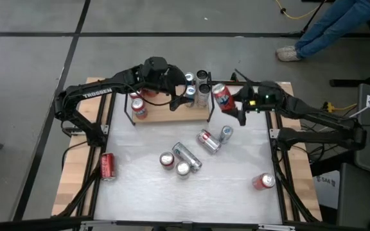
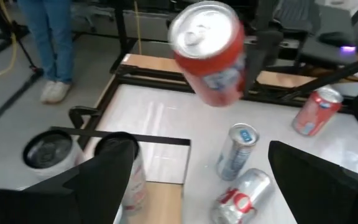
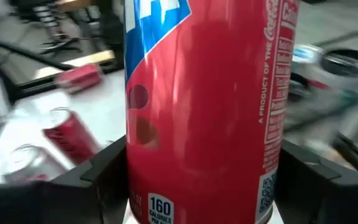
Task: Place canned beverage on shelf
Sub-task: Put the red soda can on the shelf aligned with the other red soda can
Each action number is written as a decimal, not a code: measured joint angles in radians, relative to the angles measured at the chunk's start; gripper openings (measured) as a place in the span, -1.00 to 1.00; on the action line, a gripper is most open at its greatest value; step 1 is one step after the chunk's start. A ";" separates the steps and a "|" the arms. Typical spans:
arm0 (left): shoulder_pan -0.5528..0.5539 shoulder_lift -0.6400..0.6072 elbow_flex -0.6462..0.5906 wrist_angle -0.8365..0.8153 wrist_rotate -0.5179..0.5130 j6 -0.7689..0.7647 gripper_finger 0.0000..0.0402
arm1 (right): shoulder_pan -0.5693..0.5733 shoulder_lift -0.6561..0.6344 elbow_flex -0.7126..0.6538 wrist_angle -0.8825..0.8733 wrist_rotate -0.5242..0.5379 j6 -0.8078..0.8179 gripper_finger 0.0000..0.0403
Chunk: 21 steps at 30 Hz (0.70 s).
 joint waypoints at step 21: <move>-0.171 0.003 0.000 -0.003 0.003 -0.037 0.81 | 0.349 0.280 0.000 0.228 0.191 -0.063 0.44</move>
